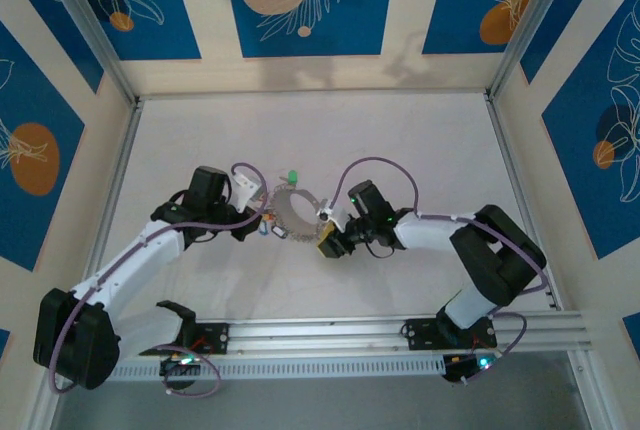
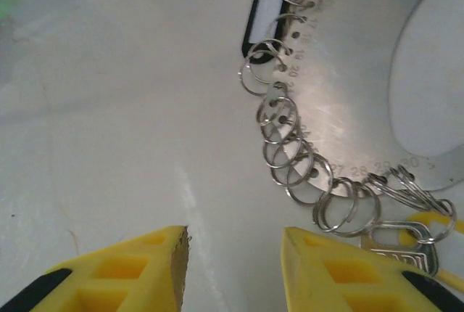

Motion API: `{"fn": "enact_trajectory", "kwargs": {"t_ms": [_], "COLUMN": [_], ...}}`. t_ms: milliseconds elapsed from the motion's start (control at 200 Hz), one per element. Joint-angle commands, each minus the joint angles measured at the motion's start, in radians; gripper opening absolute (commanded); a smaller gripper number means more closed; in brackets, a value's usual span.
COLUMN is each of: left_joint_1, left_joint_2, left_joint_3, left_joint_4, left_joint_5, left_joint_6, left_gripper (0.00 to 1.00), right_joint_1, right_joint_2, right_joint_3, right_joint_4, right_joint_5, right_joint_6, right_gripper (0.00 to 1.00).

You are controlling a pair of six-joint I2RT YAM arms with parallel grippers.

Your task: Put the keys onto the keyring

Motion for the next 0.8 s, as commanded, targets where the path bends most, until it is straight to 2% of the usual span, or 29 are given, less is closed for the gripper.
{"fn": "enact_trajectory", "kwargs": {"t_ms": [0, 110, 285, 375, 605, 735, 795], "left_joint_1": [0.009, 0.011, 0.010, 0.011, 0.011, 0.011, 0.011], "left_joint_2": [-0.020, -0.027, -0.030, -0.032, -0.004, 0.006, 0.009], "left_joint_3": [0.008, 0.003, 0.009, 0.009, 0.021, 0.022, 0.025], "left_joint_4": [-0.003, 0.014, 0.011, 0.007, -0.005, -0.003, -0.010], "left_joint_5": [-0.029, -0.027, -0.027, -0.025, -0.024, -0.032, -0.033], "left_joint_6": [-0.028, -0.032, -0.030, -0.030, -0.030, -0.027, -0.024], "left_gripper": [0.00, 0.00, 0.00, 0.00, 0.00, 0.00, 0.00], "right_joint_1": [-0.048, -0.149, -0.155, -0.149, -0.086, -0.049, -0.042], "right_joint_2": [-0.022, -0.052, -0.021, 0.024, 0.117, 0.161, 0.179], "right_joint_3": [0.051, 0.079, 0.134, 0.154, 0.204, 0.232, 0.236], "right_joint_4": [-0.021, -0.046, -0.193, -0.225, -0.184, -0.166, -0.152], "right_joint_5": [0.018, -0.020, 0.018, -0.004, -0.017, -0.034, -0.031], "right_joint_6": [0.126, 0.427, 0.575, 0.608, 0.652, 0.660, 0.665], "right_gripper": [0.40, 0.35, 0.30, 0.26, 0.24, 0.35, 0.37]}}
